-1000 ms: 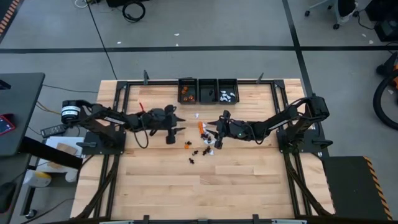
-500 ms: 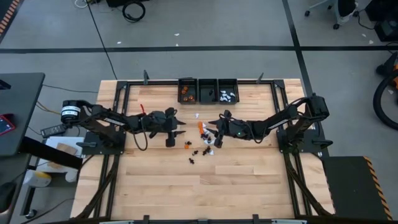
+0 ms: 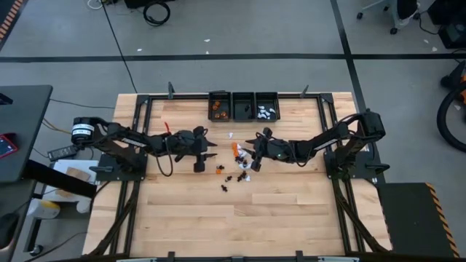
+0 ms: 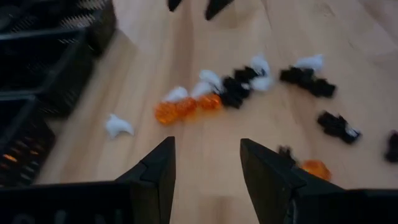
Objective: Sort game pieces by color
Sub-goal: Put the orange game piece into the left black basket
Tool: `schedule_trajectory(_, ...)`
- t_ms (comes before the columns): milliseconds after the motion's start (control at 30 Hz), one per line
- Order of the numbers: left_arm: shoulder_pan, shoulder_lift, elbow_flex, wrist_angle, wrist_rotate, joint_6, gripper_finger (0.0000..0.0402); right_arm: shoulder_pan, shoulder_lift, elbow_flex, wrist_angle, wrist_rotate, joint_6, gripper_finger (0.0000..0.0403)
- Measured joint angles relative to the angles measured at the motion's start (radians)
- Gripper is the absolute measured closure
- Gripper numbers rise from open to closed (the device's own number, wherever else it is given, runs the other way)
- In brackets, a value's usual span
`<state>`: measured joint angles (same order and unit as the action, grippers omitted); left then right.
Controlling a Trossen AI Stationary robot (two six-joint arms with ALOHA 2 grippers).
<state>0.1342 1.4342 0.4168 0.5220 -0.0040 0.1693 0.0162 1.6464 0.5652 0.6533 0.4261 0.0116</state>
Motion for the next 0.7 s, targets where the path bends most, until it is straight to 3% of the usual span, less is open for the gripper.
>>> schedule_trajectory(233,-0.067,0.035,0.000,-0.050,0.013,-0.038,0.0244,0.001,-0.049,0.000,-0.119,0.056,0.018,0.0238)
schedule_trajectory(433,-0.107,0.152,0.001,0.088,0.079,-0.044,0.0244,0.001,-0.057,0.000,-0.122,0.056,0.012,0.0238)
schedule_trajectory(700,-0.143,0.260,0.001,0.208,0.087,-0.036,0.0244,0.006,-0.057,0.000,-0.128,0.053,0.018,0.0238)
